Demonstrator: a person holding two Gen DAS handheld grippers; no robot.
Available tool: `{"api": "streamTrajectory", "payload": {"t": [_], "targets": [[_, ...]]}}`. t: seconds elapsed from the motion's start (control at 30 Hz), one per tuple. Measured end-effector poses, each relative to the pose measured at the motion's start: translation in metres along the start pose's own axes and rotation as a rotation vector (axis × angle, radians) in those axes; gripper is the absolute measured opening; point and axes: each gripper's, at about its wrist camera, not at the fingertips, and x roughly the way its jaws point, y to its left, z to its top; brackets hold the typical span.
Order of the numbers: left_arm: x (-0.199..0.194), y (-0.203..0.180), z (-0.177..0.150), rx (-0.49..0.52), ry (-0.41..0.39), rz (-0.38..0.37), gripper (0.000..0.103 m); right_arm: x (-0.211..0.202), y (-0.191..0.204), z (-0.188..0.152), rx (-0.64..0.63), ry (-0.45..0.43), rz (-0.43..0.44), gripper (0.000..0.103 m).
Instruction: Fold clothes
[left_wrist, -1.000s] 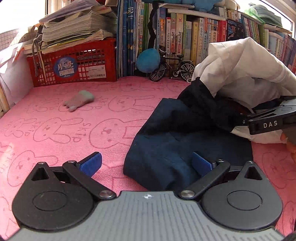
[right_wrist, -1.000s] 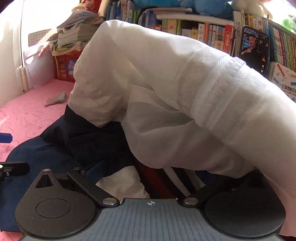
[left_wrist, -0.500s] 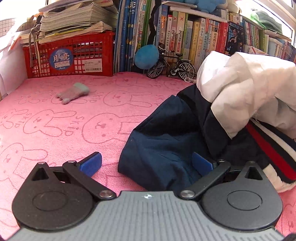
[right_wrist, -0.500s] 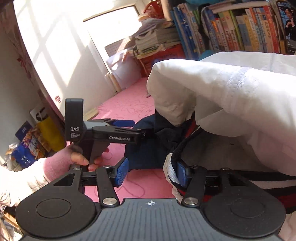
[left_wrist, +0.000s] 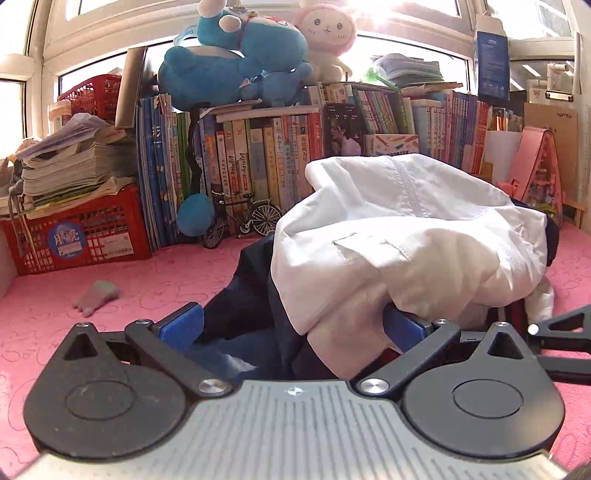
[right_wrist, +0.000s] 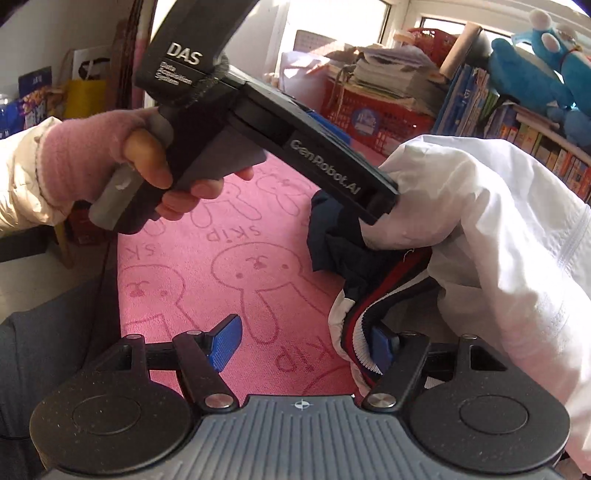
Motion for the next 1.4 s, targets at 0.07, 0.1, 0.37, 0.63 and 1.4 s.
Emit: {"api": "streamTrajectory", "payload": {"t": [0.07,0.1,0.37,0.63,1.4], "targets": [[0.028,0.007,0.01,-0.035,0.024,-0.001,0.103,-0.005,0.009,-0.004,0.021,-0.008,0.034,0.072],[0.041,0.011,0.014,-0.055,0.043,-0.012,0.103,-0.007,0.014,-0.005,0.02,-0.017,0.043,0.072],[0.019,0.045,0.011,-0.266,0.015,-0.198,0.103,-0.036,0.001,-0.018,0.147,-0.107,0.023,0.072],[0.018,0.068,0.002,-0.344,0.035,-0.097,0.103,0.0,-0.096,-0.016,0.659,-0.148,0.0,0.059],[0.044,0.059,0.009,-0.225,0.108,0.033,0.103,0.012,-0.086,-0.013,0.831,-0.215,0.06,0.084]]}}
